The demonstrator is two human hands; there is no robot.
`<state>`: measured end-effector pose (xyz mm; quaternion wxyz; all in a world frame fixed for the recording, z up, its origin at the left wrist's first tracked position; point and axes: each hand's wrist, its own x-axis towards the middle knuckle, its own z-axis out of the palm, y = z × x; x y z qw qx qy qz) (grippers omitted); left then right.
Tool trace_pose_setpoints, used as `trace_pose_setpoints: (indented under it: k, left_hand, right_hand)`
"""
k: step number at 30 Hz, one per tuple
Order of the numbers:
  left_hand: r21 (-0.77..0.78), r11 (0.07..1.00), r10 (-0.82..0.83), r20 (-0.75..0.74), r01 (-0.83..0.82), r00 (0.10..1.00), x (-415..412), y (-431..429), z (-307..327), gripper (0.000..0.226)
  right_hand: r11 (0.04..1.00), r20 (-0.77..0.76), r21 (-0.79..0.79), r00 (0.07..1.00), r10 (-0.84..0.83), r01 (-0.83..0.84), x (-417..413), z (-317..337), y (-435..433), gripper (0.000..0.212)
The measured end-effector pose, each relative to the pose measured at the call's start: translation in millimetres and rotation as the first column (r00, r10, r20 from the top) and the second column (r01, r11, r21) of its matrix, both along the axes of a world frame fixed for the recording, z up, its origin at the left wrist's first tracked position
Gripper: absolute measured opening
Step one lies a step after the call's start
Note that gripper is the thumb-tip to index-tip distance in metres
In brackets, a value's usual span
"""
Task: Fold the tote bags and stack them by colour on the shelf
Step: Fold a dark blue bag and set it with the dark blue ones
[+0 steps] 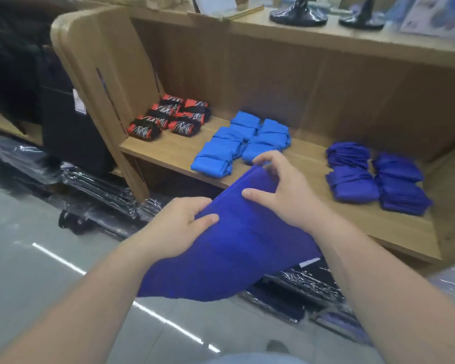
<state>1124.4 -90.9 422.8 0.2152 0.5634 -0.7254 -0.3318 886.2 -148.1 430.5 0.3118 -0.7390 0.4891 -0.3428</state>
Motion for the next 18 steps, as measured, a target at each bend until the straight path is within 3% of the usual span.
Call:
trace_pose_setpoints:
  k: [2, 4, 6, 8, 10, 13, 14, 16, 17, 18]
  left_hand:
    - [-0.023, 1.000, -0.002, -0.065, 0.000, 0.998, 0.3, -5.2, 7.4, 0.017]
    - [-0.012, 1.000, 0.005, -0.144, -0.007, 0.990, 0.1, -9.9, 17.1, 0.017]
    - [0.023, 0.999, -0.019, -0.205, 0.024, 0.979, -1.3, -12.3, 29.1, 0.019]
    - [0.039, 0.998, -0.045, -0.234, 0.055, 0.971, -3.8, -14.5, 44.0, 0.020]
    - [0.064, 0.996, -0.035, -0.297, 0.056, 0.954, -5.6, -15.8, 60.4, 0.020]
    - [0.047, 0.998, -0.013, -0.461, 0.039, 0.887, 1.2, -17.5, 83.2, 0.023]
    - [0.029, 0.999, -0.006, -0.524, 0.025, 0.851, 7.5, -18.1, 89.6, 0.023]
    - [0.006, 0.999, 0.029, -0.625, -0.032, 0.780, 25.4, -18.7, 97.2, 0.023]
    - [0.008, 0.998, 0.057, -0.666, -0.069, 0.744, 35.5, -18.8, 97.9, 0.023]
    - [0.017, 0.994, 0.088, -0.700, -0.106, 0.709, 46.0, -18.6, 96.4, 0.023]
  right_hand:
    - [0.966, 0.016, -0.069, 0.968, -0.249, 0.250, -21.6, -13.1, 7.1, 0.069]
    - [0.867, 0.054, -0.113, 0.874, -0.483, 0.486, -45.5, -30.7, 19.1, 0.077]
    - [0.776, 0.137, 0.015, 0.768, -0.626, 0.630, -62.0, -46.3, 36.2, 0.072]
    - [0.696, 0.177, 0.241, 0.674, -0.717, 0.677, -69.3, -61.2, 52.5, 0.065]
    - [0.641, 0.199, 0.505, 0.645, -0.738, 0.578, -70.6, -76.9, 62.1, 0.062]
    - [0.573, 0.212, 0.742, 0.688, -0.694, 0.349, -63.5, -93.1, 64.9, 0.057]
    - [0.555, 0.246, 0.790, 0.693, -0.678, 0.262, -57.2, -95.8, 63.9, 0.066]
    - [0.510, 0.335, 0.857, 0.669, -0.663, 0.075, -43.2, -101.6, 59.7, 0.111]
    - [0.494, 0.379, 0.869, 0.666, -0.642, -0.018, -34.0, -104.0, 58.4, 0.119]
    - [0.482, 0.426, 0.869, 0.670, -0.607, -0.116, -23.4, -107.0, 57.9, 0.112]
